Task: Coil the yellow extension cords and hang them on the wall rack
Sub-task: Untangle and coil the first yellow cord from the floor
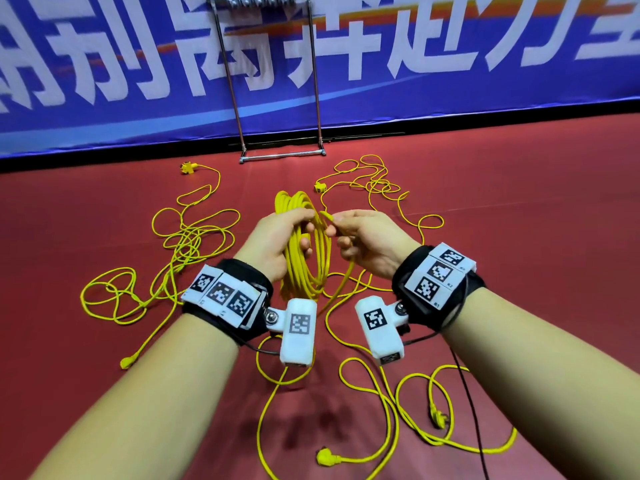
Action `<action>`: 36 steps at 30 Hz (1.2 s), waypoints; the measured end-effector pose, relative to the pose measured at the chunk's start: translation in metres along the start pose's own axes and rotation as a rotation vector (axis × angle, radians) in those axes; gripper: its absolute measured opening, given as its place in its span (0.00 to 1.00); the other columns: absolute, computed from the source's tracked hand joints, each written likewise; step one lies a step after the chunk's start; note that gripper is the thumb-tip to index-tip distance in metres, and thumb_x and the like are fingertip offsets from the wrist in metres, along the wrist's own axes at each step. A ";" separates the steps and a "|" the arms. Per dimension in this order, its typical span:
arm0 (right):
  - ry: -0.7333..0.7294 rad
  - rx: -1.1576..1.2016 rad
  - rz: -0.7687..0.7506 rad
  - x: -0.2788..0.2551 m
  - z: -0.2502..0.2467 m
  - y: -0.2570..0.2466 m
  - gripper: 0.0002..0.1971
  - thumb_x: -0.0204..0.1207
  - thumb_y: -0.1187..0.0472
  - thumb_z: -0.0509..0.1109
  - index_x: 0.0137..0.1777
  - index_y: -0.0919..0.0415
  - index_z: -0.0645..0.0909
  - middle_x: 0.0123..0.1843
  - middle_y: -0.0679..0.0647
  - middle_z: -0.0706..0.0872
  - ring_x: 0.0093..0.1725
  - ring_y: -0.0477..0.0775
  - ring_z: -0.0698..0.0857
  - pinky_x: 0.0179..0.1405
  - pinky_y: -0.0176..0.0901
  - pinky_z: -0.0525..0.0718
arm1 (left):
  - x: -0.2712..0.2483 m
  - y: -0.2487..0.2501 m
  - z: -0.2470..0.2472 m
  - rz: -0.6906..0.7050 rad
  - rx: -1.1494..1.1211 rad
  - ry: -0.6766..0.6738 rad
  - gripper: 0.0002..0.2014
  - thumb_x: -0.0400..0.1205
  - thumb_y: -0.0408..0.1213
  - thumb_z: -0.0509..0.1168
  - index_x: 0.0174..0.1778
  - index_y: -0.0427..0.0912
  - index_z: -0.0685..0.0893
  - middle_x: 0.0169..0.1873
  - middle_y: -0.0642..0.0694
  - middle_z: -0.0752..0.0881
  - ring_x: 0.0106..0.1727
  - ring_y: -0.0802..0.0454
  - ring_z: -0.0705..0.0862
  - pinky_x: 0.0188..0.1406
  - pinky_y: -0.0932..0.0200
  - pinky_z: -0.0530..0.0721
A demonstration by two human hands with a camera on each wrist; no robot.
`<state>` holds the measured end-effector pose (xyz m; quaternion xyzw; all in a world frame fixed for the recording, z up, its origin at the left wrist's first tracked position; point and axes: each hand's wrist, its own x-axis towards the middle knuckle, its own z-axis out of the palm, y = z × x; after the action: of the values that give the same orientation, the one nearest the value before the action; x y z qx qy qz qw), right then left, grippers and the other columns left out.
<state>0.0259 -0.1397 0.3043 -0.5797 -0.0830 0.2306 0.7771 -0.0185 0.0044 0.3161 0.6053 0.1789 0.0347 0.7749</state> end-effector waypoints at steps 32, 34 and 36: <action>-0.060 0.250 0.141 -0.010 0.005 -0.017 0.33 0.57 0.72 0.64 0.68 0.72 0.78 0.44 0.59 0.82 0.37 0.53 0.81 0.42 0.43 0.80 | -0.012 -0.012 0.004 0.117 0.207 -0.218 0.18 0.76 0.27 0.74 0.62 0.31 0.84 0.36 0.46 0.89 0.22 0.57 0.77 0.22 0.66 0.75; -0.051 0.207 0.126 -0.010 0.006 -0.015 0.28 0.62 0.75 0.62 0.66 0.73 0.79 0.46 0.60 0.84 0.37 0.53 0.84 0.41 0.41 0.81 | -0.013 -0.013 0.005 0.115 0.217 -0.200 0.12 0.77 0.24 0.72 0.56 0.34 0.86 0.32 0.48 0.90 0.22 0.57 0.77 0.22 0.65 0.75; -0.031 0.153 0.094 -0.010 0.007 -0.011 0.24 0.72 0.77 0.58 0.69 0.75 0.77 0.51 0.61 0.85 0.38 0.51 0.85 0.40 0.40 0.80 | -0.015 -0.012 0.007 0.127 0.223 -0.179 0.10 0.78 0.21 0.68 0.46 0.40 0.86 0.24 0.51 0.87 0.22 0.56 0.77 0.25 0.64 0.75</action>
<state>0.0178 -0.1408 0.3184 -0.5182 -0.0498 0.2814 0.8061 -0.0322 -0.0090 0.3092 0.6985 0.0733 0.0097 0.7118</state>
